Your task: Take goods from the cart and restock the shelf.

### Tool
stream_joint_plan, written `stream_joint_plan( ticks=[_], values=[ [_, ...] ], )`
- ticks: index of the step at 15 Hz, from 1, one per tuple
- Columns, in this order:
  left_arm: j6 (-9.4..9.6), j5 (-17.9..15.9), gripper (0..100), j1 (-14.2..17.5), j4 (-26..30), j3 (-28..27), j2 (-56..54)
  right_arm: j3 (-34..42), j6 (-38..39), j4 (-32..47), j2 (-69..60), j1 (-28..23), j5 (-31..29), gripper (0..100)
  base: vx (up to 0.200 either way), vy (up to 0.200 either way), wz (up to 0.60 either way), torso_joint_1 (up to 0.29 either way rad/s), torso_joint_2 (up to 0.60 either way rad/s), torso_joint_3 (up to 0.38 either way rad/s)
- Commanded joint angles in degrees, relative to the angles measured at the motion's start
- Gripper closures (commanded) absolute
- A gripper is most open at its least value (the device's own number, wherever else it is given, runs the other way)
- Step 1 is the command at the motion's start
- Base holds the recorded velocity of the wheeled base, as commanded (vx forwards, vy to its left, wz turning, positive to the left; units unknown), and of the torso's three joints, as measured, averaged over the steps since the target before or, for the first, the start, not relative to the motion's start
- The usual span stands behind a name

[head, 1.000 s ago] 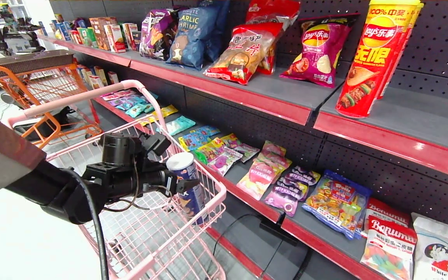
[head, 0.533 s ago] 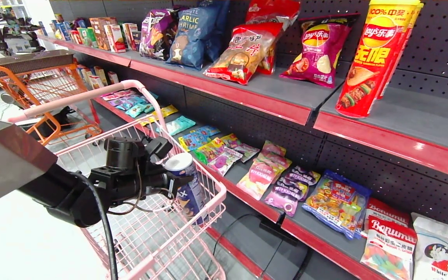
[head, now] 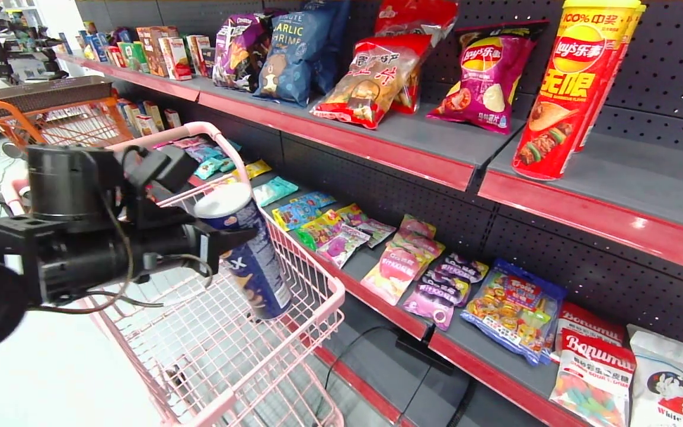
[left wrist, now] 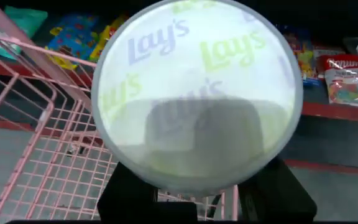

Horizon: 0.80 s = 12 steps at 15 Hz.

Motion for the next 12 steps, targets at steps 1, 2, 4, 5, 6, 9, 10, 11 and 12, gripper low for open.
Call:
stream_joint_plan(
  ticks=[1,2,4,5,6,9,10,11,12],
  values=[
    [0.15,3.9,100,0.0,14.1,3.1,-29.3,0.0,-0.1,0.0,0.1,0.0,0.0,0,0.000,0.000,0.00,0.000,0.00,0.000],
    [0.33,4.9,100,0.0,19.7,3.6,-36.4,0.0,0.0,0.0,0.1,0.0,0.0,0,0.000,0.000,0.00,0.000,0.00,0.000],
    [0.33,8.1,100,0.0,32.5,4.9,-49.5,0.0,-0.1,0.0,0.1,0.0,0.0,0,0.000,0.000,0.00,0.021,-0.06,-0.043],
    [0.33,9.4,100,0.0,37.0,5.0,-54.7,0.0,-0.1,0.0,0.1,0.0,0.0,0,0.000,0.000,0.00,0.080,-0.29,-0.193],
    [0.51,11.6,100,0.0,40.1,5.4,-59.5,0.0,0.0,0.0,0.1,0.0,0.0,0,0.000,0.000,0.00,0.119,-0.40,-0.261],
    [2.44,17.6,100,0.0,41.5,7.1,-69.0,0.0,0.0,0.0,0.1,0.0,0.0,0,0.000,0.000,0.00,0.152,-0.48,-0.313],
    [2.44,17.3,100,-0.3,42.2,9.7,-74.0,0.0,0.0,0.0,0.1,0.0,0.0,0,0.000,0.000,0.00,0.193,-0.52,-0.344],
    [2.53,17.3,100,-0.4,42.6,10.6,-75.6,0.0,0.0,0.0,0.1,0.0,0.0,0,0.000,0.000,0.00,0.198,-0.53,-0.344],
    [2.53,17.1,100,-0.4,43.5,11.5,-77.8,0.0,0.0,0.0,0.1,0.0,0.0,0,0.000,0.000,0.00,0.207,-0.56,-0.354]
  ],
)
